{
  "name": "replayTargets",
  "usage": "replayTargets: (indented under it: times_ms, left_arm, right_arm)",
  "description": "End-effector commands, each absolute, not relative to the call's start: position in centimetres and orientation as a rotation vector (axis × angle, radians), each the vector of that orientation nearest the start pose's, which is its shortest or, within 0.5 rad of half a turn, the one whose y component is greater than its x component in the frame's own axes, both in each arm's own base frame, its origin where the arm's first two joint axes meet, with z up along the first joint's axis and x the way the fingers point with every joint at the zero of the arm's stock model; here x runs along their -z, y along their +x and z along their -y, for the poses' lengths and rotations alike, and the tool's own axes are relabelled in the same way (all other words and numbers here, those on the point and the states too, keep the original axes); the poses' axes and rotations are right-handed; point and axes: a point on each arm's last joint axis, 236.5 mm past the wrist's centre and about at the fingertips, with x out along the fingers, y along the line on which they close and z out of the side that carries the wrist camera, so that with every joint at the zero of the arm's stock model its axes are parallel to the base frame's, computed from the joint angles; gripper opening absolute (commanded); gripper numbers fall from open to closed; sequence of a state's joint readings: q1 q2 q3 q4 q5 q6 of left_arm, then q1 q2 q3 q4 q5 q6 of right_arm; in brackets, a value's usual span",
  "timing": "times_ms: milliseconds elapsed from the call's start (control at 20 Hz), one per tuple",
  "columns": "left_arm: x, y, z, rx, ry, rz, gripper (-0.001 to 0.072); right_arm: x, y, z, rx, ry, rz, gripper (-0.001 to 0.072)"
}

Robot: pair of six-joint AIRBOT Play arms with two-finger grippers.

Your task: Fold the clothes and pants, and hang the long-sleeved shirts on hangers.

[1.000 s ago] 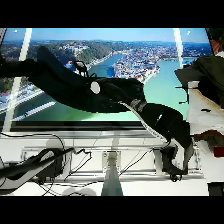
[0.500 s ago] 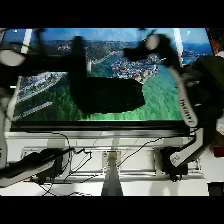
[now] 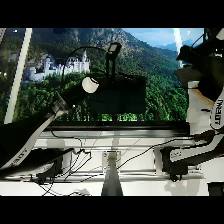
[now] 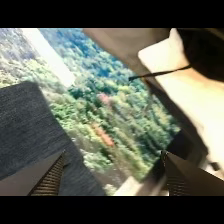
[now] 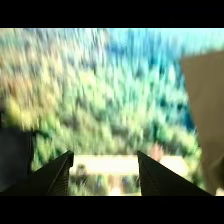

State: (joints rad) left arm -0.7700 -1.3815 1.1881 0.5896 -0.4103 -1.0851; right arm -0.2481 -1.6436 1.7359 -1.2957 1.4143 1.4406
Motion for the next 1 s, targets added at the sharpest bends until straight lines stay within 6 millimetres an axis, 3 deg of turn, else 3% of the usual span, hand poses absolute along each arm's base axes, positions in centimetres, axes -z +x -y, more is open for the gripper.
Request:
replayTargets:
  times_ms: [0,200,350,650,700,750,800,950]
  left_arm:
    - [-12.1,34.9,41.8,0.935,-0.272,-0.643,0.0707]
    - [-13.4,38.4,36.0,0.866,-0.305,-0.655,0.0706]
    - [-12.4,38.1,33.1,0.884,-0.305,-0.756,0.0706]
    - [-10.8,36.9,31.4,0.911,-0.265,-0.854,0.0705]
    - [-10.8,37.1,31.2,0.906,-0.260,-0.852,0.0705]
    - [-10.9,37.2,30.8,0.899,-0.251,-0.846,0.0705]
    - [-11.0,37.5,30.3,0.889,-0.241,-0.839,0.0705]
    - [-11.6,38.9,26.6,0.809,-0.128,-0.788,0.0705]
  right_arm:
    - [-2.4,43.6,0.8,-0.311,0.436,-1.361,0.0571]
    - [3.9,39.6,-6.8,-0.473,0.523,-1.485,0.0605]
    - [8.3,37.8,-12.3,-0.484,0.608,-1.493,0.0640]
    - [11.2,36.2,-23.5,-0.609,0.686,-1.555,0.0619]
    - [10.9,36.6,-24.8,-0.644,0.642,-1.531,0.0472]
    - [10.3,37.4,-25.6,-0.685,0.586,-1.486,0.0227]
    - [9.1,38.5,-26.3,-0.715,0.542,-1.435,0.0029]
    - [4.3,42.7,-25.5,-0.731,0.418,-1.291,0.0025]
